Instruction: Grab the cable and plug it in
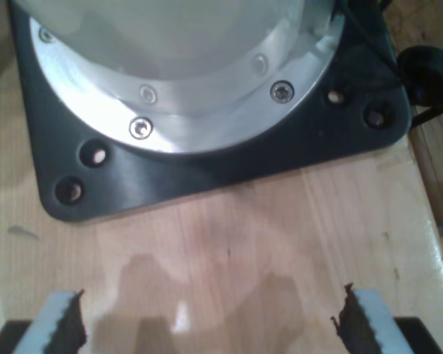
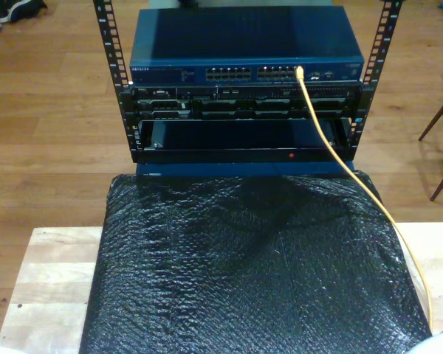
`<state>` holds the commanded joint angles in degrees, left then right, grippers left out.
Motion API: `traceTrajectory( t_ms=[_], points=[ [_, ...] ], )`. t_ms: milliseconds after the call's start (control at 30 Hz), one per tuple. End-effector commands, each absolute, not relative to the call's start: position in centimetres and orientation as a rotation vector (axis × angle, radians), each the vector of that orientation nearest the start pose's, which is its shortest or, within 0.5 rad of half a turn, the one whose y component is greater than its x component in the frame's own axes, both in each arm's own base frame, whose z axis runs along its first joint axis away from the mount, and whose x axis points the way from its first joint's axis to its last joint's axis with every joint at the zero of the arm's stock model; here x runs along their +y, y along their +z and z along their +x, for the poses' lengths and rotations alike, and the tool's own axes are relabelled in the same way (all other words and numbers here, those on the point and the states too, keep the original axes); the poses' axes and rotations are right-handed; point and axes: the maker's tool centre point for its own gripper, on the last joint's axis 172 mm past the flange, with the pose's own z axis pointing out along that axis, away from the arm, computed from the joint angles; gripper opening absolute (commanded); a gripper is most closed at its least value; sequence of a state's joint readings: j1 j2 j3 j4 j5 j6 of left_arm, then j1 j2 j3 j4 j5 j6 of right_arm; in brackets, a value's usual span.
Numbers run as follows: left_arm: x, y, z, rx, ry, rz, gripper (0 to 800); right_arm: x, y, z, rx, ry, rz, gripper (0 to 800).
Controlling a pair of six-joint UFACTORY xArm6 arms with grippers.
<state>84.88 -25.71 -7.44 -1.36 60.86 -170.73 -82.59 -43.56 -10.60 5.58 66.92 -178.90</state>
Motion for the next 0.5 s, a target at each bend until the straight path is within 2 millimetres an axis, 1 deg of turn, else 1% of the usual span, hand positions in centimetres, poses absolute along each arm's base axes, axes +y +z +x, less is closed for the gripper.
traceTrajectory(
  t_ms=[133, 367, 500],
  points=[
    [11.8, 2.9, 1.5, 2.667, -0.634, -2.105, 800, -17.1, 7.6, 4.0, 2.344, 0.333, 2.225, 800],
    [11.8, 2.9, 1.5, 2.667, -0.634, -2.105, 800, -17.3, 5.7, 3.8, 2.322, 0.280, 2.215, 800],
    [11.8, 2.9, 1.5, 2.667, -0.634, -2.105, 800, -16.8, 4.4, 3.6, 2.322, 0.268, 2.210, 800]
  ],
)
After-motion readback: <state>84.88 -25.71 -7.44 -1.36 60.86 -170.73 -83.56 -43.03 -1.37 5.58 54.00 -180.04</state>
